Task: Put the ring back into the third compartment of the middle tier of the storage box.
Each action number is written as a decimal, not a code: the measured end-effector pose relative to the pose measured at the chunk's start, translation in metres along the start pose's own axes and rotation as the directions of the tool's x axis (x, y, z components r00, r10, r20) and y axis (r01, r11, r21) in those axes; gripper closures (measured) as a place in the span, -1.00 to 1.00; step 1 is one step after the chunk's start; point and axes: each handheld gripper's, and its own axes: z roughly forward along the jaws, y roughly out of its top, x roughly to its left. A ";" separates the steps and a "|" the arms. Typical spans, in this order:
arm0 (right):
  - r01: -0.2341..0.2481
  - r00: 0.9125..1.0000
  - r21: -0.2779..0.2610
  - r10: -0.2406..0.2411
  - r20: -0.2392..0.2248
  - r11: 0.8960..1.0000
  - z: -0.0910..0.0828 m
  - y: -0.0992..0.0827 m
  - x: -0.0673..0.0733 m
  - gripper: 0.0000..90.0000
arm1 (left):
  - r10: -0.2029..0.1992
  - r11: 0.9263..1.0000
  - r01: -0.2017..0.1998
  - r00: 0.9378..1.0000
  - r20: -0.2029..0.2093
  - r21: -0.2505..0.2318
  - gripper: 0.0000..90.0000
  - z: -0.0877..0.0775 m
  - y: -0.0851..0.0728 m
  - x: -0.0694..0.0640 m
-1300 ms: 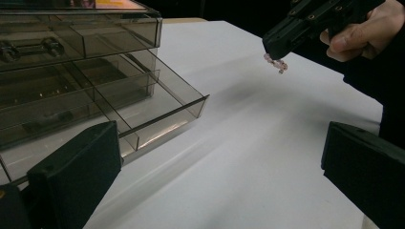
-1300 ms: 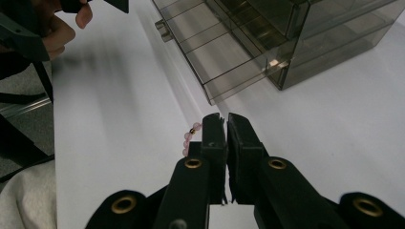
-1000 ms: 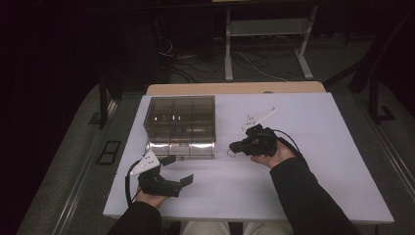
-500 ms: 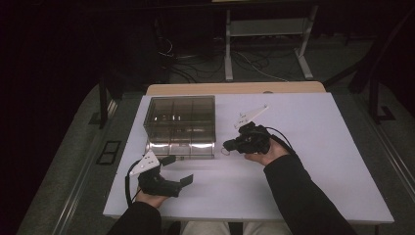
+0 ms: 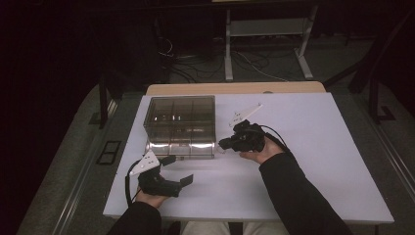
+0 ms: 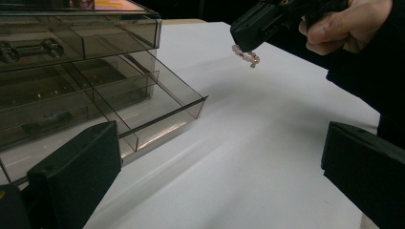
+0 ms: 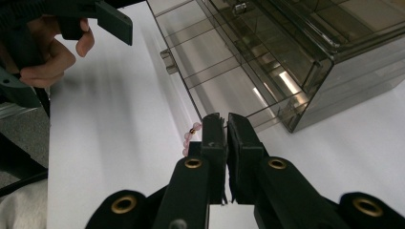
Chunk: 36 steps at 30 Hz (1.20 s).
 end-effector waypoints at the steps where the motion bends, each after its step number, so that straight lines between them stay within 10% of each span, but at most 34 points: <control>1: 0.001 1.000 -0.001 -0.001 0.000 1.000 0.001 0.001 0.000 0.89 | 0.000 1.000 0.000 1.000 0.000 0.000 -1.00 0.000 0.000 0.000; 36: -0.017 1.000 -0.050 0.016 -0.012 0.999 0.032 0.023 -0.010 0.89 | 0.002 1.000 -0.002 1.000 0.004 -0.003 -1.00 0.000 0.001 0.001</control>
